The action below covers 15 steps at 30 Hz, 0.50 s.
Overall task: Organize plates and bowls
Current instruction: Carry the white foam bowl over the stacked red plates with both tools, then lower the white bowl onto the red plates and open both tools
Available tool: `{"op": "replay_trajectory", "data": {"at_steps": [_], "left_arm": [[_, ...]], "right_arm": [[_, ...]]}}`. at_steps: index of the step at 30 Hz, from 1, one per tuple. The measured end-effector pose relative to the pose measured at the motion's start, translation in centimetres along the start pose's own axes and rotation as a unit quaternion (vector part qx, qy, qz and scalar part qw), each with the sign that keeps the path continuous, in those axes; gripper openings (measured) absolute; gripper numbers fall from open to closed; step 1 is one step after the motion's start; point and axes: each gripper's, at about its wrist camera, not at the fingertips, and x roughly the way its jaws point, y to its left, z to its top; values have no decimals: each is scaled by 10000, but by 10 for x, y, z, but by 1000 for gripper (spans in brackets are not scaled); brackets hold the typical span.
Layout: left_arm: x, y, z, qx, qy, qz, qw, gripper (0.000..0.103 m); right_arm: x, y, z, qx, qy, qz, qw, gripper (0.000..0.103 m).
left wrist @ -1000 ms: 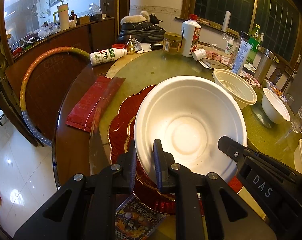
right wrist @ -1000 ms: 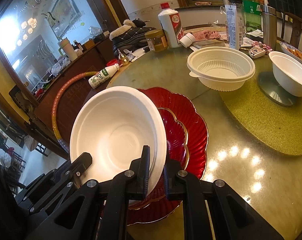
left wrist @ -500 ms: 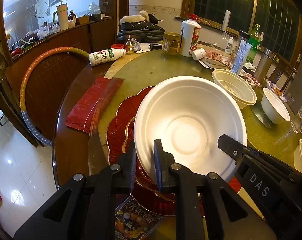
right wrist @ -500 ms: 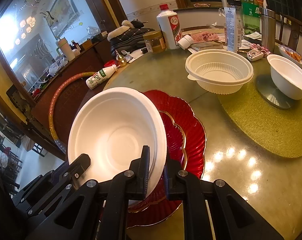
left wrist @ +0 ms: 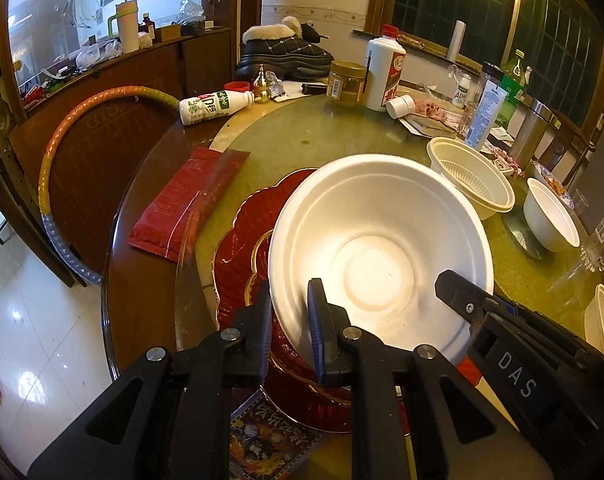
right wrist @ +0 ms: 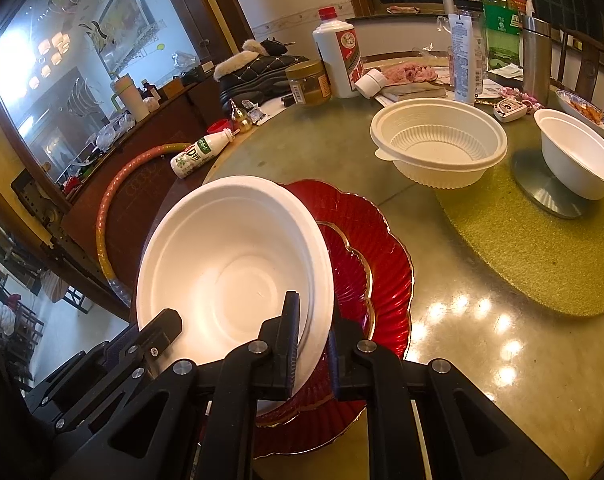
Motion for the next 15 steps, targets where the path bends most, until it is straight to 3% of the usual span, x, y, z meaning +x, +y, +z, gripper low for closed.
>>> {"op": "replay_trajectory", "data": {"at_steps": [14,15], "left_arm": [[-6,6,3,-270,22,-82,9996,15],[-6,8,3,-323,38,-96,9994,19]], "right_arm": [[-10,6,4,-137,-137,-178,9997,16],[-11,6,4,-144,-155,-205,9996,16]]}}
